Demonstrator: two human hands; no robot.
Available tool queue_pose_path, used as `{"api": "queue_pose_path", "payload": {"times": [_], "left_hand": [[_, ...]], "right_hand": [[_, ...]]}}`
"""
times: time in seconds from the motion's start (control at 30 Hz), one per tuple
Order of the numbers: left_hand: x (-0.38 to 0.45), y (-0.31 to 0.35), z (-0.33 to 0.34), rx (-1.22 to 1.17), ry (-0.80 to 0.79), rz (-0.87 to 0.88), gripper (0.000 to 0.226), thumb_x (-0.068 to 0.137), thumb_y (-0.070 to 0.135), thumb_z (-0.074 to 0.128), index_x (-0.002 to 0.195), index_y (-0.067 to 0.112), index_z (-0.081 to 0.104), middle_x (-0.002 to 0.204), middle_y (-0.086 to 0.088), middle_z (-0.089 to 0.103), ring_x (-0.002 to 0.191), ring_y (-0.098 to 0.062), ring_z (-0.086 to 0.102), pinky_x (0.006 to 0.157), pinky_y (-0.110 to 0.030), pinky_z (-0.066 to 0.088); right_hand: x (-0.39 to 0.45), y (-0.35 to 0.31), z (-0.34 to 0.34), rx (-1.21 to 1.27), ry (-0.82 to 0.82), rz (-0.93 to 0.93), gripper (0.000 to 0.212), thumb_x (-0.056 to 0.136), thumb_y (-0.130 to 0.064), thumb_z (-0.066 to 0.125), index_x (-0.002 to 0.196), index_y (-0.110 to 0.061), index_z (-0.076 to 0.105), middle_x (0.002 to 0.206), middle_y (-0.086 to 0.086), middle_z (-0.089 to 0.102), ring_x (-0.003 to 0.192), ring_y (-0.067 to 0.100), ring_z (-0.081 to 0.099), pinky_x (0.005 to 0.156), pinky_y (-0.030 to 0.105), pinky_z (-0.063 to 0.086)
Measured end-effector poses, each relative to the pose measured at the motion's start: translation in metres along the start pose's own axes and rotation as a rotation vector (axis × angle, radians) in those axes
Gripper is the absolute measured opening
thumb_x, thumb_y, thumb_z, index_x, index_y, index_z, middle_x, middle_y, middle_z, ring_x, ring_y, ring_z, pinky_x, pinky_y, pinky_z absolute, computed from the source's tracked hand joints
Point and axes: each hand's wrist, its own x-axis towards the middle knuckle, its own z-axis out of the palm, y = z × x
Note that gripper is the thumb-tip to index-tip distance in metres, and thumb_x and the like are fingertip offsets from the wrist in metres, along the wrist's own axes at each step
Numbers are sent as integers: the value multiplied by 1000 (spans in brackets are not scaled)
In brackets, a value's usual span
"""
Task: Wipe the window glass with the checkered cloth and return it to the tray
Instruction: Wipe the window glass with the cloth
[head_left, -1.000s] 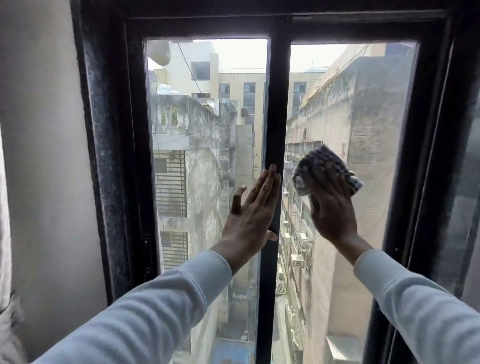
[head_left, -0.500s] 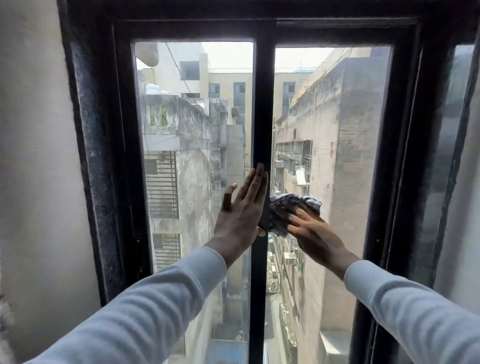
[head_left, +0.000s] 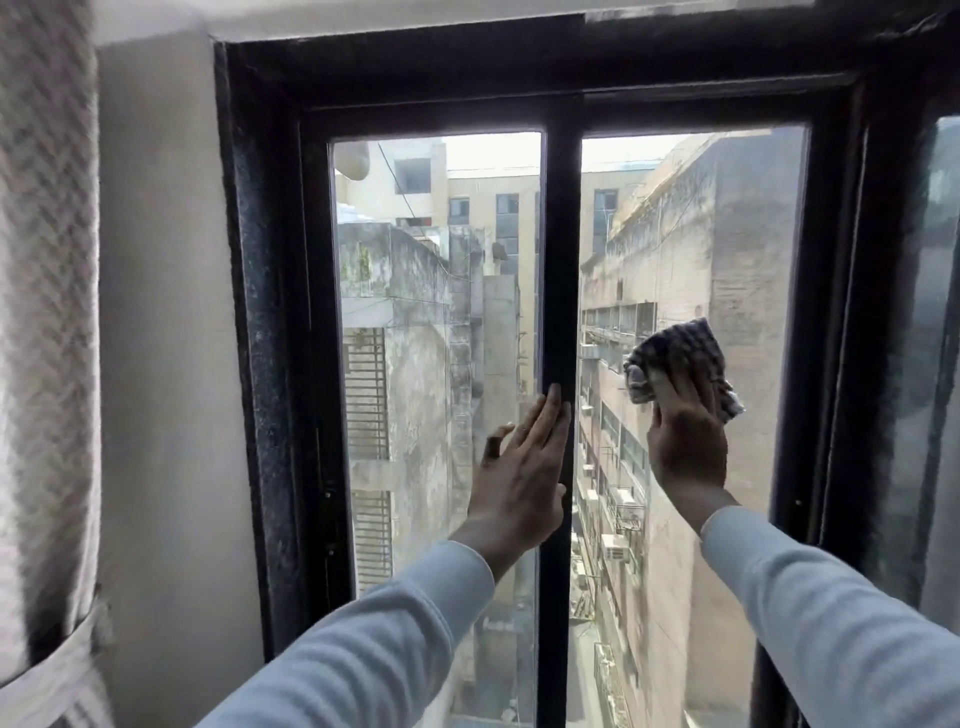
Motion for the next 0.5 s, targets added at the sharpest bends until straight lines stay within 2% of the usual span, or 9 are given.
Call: {"api": "queue_pose_path", "payload": {"times": [0.03,0.1,0.17,0.2,0.27,0.33,0.4,0.5], "left_hand": [[-13,2,3,-95,-38,-26,94,101,32,59,174,20,0,180,6,-17,167,-10,-4,130,-41,23],[-40,8,5,-364,-113,-145,83,106,37,53,174,21,7,182,6,-2,168,-13,7,132,-41,25],[-58,14,-2,-698,-191,-316,71,110,41,50,172,20,22,180,0,19,165,-19,24,132,-42,27],[-64,17,-8,-843,-221,-408,65,110,44,48,168,19,32,177,-5,29,160,-23,35,130,-46,33],[-70,24,-29,-1118,-343,-545,59,110,58,39,155,22,52,166,-12,48,141,-23,56,114,-49,49],[-77,30,-55,-1396,-459,-613,72,102,77,27,143,28,62,152,-12,62,131,-24,64,105,-45,51],[-82,32,-75,-1655,-433,-606,75,98,83,30,136,30,67,136,-7,76,126,-28,71,95,-45,58],[-92,30,-98,-1742,-160,-635,50,104,59,54,122,18,77,116,-12,84,112,-36,79,76,-38,66]], "right_hand": [[-14,-8,-3,36,-36,67,55,98,7,56,149,-12,62,159,16,57,147,45,51,112,62,53],[-42,-22,-12,172,-225,127,50,102,4,55,148,-12,64,145,18,67,128,45,63,100,56,59],[-48,-35,-39,513,-416,353,43,110,-6,52,150,-18,63,128,17,72,103,39,70,89,51,60],[-47,-43,-55,747,-492,513,41,112,-10,51,150,-17,62,123,17,72,97,37,70,89,54,60],[-49,-59,-84,1149,-619,738,36,113,-13,48,147,-15,62,129,21,74,104,42,74,96,60,62],[-61,-80,-113,1340,-677,787,33,113,-16,48,138,-17,68,125,20,78,105,38,79,86,55,66],[-75,-99,-137,1435,-717,805,32,112,-21,47,129,-17,74,115,17,80,95,31,80,76,47,67],[-93,-111,-167,1488,-597,790,34,112,-18,47,131,-7,72,114,16,78,97,27,79,78,41,67]]}}
